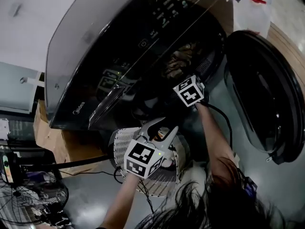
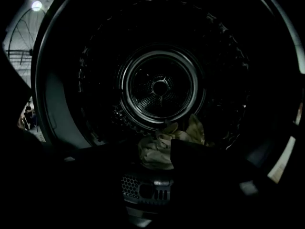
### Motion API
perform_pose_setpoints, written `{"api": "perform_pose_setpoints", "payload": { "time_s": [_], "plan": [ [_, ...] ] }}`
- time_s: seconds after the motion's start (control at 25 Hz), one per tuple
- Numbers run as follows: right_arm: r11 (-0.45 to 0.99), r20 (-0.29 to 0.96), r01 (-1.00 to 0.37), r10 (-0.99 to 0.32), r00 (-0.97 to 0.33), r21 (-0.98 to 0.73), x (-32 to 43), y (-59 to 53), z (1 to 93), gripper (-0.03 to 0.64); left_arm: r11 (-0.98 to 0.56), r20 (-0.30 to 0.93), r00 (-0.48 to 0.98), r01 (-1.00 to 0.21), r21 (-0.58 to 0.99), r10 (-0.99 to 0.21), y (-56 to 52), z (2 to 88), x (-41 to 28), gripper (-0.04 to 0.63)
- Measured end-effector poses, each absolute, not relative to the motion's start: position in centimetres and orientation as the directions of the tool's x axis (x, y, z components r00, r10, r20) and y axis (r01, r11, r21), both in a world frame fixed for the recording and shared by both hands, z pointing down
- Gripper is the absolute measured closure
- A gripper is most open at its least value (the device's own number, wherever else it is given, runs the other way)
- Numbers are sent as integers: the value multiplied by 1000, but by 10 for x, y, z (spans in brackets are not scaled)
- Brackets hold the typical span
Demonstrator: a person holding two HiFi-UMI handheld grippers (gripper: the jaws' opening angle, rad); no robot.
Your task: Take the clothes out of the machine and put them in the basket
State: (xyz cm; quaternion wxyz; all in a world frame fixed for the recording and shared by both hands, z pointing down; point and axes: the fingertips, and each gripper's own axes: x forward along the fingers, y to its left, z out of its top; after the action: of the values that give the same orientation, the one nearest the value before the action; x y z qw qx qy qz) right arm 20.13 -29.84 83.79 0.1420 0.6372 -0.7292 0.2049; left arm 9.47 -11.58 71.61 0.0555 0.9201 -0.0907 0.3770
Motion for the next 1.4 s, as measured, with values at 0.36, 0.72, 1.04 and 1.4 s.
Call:
{"api": "perform_pose_setpoints", "payload": {
  "time_s": [0.36, 0.72, 1.04, 1.4],
  "plan": [
    [437, 717, -861, -684, -132, 259, 187, -339, 899, 298, -976, 691, 705, -218, 0, -157, -136, 724, 81, 431],
    [447, 735, -787, -677, 12, 425, 205, -358, 918, 566, -965, 686, 699, -261, -17, -201, -156, 730, 59, 431],
    [220, 562, -967, -819, -113, 127, 202, -318, 874, 576, -971, 715, 680, -240, 8, -163, -140, 722, 65, 431],
    [107, 376, -971, -908, -184, -215, 189, -229, 769, 577, -983, 754, 650, -181, 31, -96, -117, 692, 90, 431]
  ]
}}
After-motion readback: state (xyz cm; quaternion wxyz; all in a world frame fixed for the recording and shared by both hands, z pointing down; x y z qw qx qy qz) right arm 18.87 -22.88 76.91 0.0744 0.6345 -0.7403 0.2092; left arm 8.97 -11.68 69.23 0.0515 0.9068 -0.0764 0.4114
